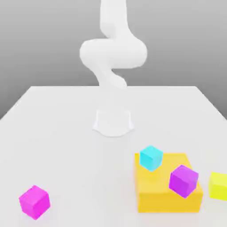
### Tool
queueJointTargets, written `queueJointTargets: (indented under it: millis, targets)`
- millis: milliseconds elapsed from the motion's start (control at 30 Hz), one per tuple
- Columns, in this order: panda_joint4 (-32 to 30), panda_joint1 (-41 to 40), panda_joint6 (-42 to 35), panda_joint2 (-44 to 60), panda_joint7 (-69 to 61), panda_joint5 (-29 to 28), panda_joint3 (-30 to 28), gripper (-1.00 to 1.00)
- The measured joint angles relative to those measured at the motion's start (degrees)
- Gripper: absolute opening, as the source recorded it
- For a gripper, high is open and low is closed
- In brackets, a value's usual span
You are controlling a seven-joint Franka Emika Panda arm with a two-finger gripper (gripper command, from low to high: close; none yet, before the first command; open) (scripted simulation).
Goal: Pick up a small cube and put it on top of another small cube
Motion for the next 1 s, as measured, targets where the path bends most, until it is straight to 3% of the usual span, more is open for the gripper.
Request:
queueJointTargets:
  millis: [600, 867, 1000]
  targets:
    - [-4.96, -5.57, 13.79, 37.75, -1.95, 6.57, -10.49, 0.00]
    - [-7.10, -9.94, 20.06, 54.19, -1.92, 8.18, -12.61, 0.00]
    - [-5.96, -12.64, 25.93, 62.50, -4.36, 11.63, -9.91, 0.00]
